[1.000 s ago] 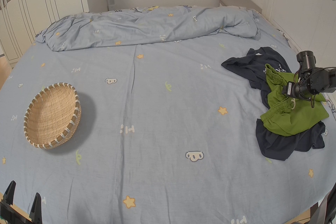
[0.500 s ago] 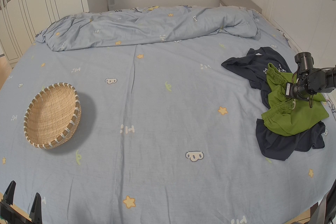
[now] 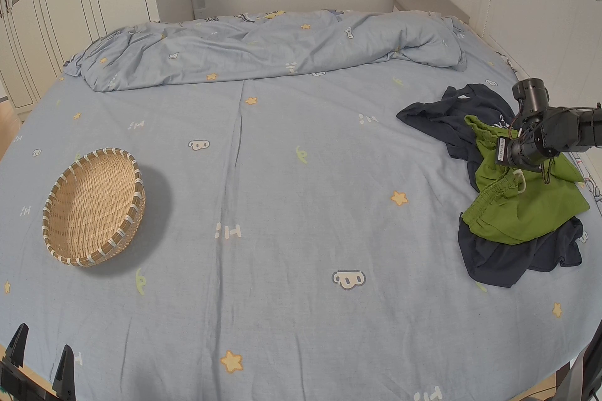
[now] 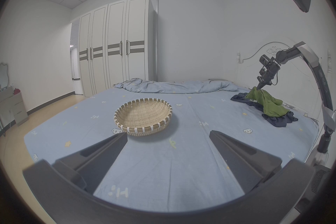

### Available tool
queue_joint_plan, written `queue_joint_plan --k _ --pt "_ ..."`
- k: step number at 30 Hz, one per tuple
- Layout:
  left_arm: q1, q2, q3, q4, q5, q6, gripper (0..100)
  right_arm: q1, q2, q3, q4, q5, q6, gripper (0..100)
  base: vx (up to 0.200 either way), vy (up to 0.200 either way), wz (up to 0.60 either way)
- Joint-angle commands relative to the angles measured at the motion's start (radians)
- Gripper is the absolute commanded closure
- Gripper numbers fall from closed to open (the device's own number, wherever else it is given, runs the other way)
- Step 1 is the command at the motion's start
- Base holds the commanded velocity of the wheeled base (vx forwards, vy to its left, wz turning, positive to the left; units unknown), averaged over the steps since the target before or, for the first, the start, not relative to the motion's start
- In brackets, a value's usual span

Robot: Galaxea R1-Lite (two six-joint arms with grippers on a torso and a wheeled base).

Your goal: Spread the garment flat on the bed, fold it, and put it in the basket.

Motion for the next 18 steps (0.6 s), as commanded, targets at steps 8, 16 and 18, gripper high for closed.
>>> queue_joint_plan --k 8,16,18 --pt "0.000 -0.016 0.016 0.000 0.000 -0.001 0 0.299 -0.027 -0.339 0.329 0.074 0.078 100 0.000 0.000 0.00" --pt "0.000 -0.016 0.016 0.000 0.000 -0.001 0 0.484 -0.029 -0.386 0.337 0.068 0.101 100 0.000 0.000 0.00" --pt "0.000 -0.016 0.016 0.000 0.000 -0.001 0 0.535 -0.027 -0.425 0.355 0.068 0.113 100 0.000 0.000 0.00"
